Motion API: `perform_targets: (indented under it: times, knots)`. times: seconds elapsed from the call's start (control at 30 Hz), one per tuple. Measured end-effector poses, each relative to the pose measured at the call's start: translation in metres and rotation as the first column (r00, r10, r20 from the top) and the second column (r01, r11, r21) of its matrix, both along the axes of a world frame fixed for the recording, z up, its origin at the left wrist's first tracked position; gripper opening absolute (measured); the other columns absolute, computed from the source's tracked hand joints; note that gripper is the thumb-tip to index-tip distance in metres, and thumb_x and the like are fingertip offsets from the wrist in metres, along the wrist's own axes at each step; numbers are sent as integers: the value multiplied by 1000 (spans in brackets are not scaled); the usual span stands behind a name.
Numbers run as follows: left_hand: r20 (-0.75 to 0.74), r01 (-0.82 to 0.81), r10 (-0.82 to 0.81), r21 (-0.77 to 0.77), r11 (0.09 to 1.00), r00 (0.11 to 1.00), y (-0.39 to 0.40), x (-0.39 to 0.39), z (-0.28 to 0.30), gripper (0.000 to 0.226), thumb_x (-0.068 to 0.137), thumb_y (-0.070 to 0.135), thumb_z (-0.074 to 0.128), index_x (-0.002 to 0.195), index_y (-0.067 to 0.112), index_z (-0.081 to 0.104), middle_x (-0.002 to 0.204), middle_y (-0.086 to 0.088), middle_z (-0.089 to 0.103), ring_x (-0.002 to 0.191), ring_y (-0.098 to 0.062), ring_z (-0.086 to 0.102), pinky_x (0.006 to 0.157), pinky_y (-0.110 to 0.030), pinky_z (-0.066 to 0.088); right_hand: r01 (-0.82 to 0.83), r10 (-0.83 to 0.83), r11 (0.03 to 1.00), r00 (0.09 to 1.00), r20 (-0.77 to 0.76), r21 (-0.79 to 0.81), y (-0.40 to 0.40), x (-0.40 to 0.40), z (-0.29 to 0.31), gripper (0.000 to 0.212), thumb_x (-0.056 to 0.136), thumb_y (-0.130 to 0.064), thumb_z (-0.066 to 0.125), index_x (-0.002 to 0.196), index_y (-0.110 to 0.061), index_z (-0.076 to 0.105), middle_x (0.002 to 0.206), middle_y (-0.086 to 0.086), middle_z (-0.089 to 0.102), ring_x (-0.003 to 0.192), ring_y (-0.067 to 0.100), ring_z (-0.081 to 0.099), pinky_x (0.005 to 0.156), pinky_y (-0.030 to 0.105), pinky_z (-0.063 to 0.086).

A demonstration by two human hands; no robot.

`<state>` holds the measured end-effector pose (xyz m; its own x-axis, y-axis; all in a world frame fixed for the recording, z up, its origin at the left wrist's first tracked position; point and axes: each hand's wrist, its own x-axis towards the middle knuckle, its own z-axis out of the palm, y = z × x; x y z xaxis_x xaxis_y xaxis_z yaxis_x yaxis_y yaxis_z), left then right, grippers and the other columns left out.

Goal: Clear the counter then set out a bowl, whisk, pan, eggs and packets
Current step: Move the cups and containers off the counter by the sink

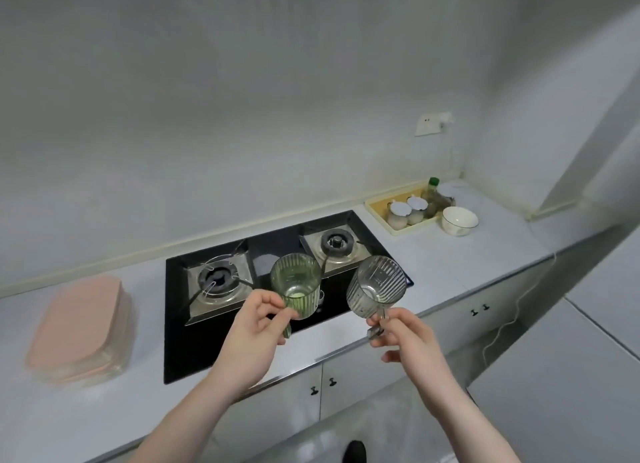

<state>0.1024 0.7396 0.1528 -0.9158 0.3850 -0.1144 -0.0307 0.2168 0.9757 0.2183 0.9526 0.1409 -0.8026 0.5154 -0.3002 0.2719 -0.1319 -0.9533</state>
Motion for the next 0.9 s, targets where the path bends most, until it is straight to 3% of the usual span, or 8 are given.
perform_targets:
  times: [0.17,0.3,0.37,0.43,0.53,0.67,0.77,0.9]
  knots:
    - [18,29,-30,27,999,999,86,-38,1,15,96,18,65,104,16,53,97,-6,74,65,-15,57,81,-45,55,28,-29,999,999,23,28,82,-26,0,19,85,-25,64,90,-9,72,85,9,71,73,14,68,66,30,48]
    - [14,46,-46,29,999,999,145,-65,1,15,95,20,67,105,18,55,99,-8,74,65,-14,59,75,-41,57,50,-53,997,997,56,52,141,-47,6,36,72,-36,60,93,-9,73,86,14,71,75,14,70,65,28,49]
    - [20,64,-64,13,998,998,175,-80,1,15,96,19,66,105,18,55,98,-5,75,64,-15,59,71,-35,55,66,-69,996,996,55,62,171,-57,8,38,70,-37,60,92,-10,74,86,11,72,76,14,71,62,25,49]
    - [24,89,-89,-4,996,996,206,-97,-3,14,97,20,64,106,18,55,97,-2,76,66,-17,60,76,-39,57,85,-89,994,995,46,70,200,-64,7,38,70,-37,59,93,-10,74,83,5,72,76,13,71,61,24,48]
    - [54,118,-118,-7,993,992,255,-116,-9,14,98,19,63,108,18,55,95,-2,76,68,-22,60,83,-47,57,124,-127,990,991,47,64,242,-67,-3,26,82,-27,60,95,-9,73,85,3,73,75,12,70,60,22,48]
    - [92,113,-115,28,993,989,321,-128,-10,13,98,14,62,109,14,54,94,-6,77,65,-21,57,78,-45,57,152,-156,987,986,60,54,299,-72,-13,19,95,-10,53,96,-6,72,87,3,75,75,13,69,59,22,48]
    - [108,97,-103,58,994,989,358,-139,-16,11,99,6,59,108,9,53,93,-12,76,60,-19,55,68,-41,54,152,-154,988,986,69,35,335,-87,-17,19,95,-11,54,96,-6,72,86,4,73,76,15,69,60,24,47]
    - [126,16,-26,86,996,992,405,-154,-27,10,99,2,58,107,5,52,93,-17,74,62,-21,57,69,-41,55,81,-83,996,994,70,25,392,-117,-17,25,80,-26,59,93,-10,72,84,1,72,76,15,70,61,26,48]
